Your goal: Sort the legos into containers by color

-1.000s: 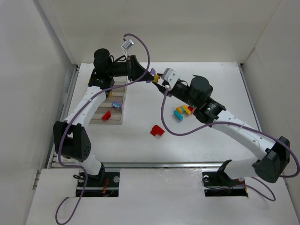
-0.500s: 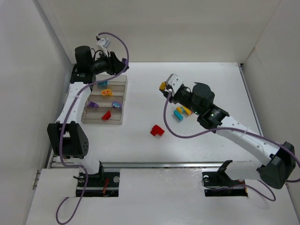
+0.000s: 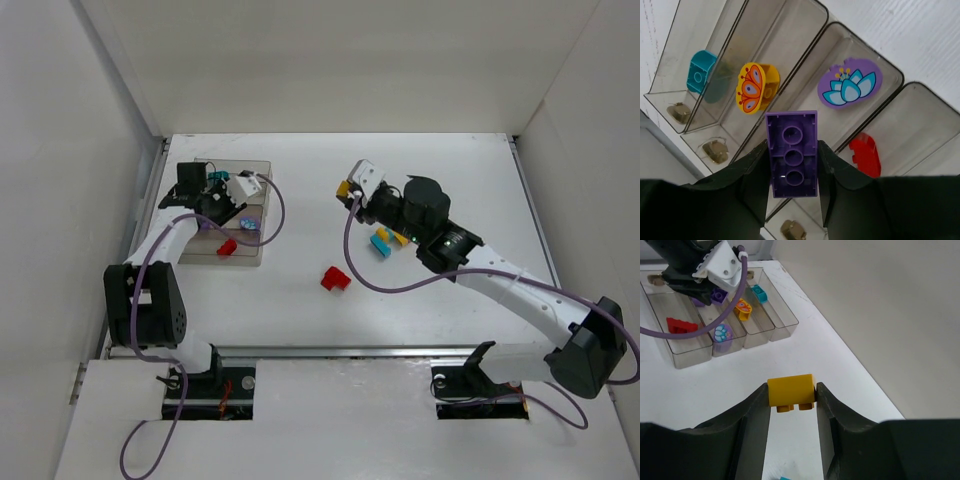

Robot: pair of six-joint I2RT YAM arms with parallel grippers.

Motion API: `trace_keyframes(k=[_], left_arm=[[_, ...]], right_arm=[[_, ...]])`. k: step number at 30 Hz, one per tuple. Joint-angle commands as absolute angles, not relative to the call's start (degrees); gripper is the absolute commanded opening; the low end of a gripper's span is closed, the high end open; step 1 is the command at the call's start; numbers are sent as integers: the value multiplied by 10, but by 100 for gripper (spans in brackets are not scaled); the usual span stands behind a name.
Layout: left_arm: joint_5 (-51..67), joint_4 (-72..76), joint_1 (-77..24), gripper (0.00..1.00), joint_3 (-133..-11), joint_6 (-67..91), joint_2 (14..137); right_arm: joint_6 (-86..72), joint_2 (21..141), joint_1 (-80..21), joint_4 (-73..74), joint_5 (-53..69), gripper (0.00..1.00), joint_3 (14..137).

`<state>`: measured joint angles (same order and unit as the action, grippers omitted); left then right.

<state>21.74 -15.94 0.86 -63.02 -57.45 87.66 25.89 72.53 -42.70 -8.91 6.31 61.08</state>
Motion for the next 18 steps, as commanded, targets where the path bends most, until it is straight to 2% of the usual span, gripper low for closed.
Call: trace_keyframes(k=[1, 3, 4, 5, 9, 11, 12, 14, 18], left_arm=[[202, -172, 18, 0, -624, -687, 872], [202, -165, 18, 4, -606, -701, 872], [202, -159, 18, 9, -606, -701, 872], [197, -159, 18, 10, -600, -701, 879], [191, -170, 18, 32, -613, -695, 900], [186, -171, 18, 52, -613, -695, 906], [185, -171, 18, 52, -613, -695, 906], [192, -159, 18, 64, -613, -683, 901], [213, -151, 18, 71, -613, -668, 877]], right_arm=[[252, 725, -426, -97, 76, 0, 640], [252, 720, -426, -97, 76, 0, 640], [252, 720, -426, -97, 76, 0, 640], [252, 720, -426, -97, 76, 0, 640], [252, 720, -426, -91, 76, 0, 640], [247, 720, -426, -91, 76, 0, 640], [247, 720, -426, -91, 76, 0, 640], [247, 720, -426, -91, 76, 0, 645], [247, 726, -426, -86, 82, 0, 650]])
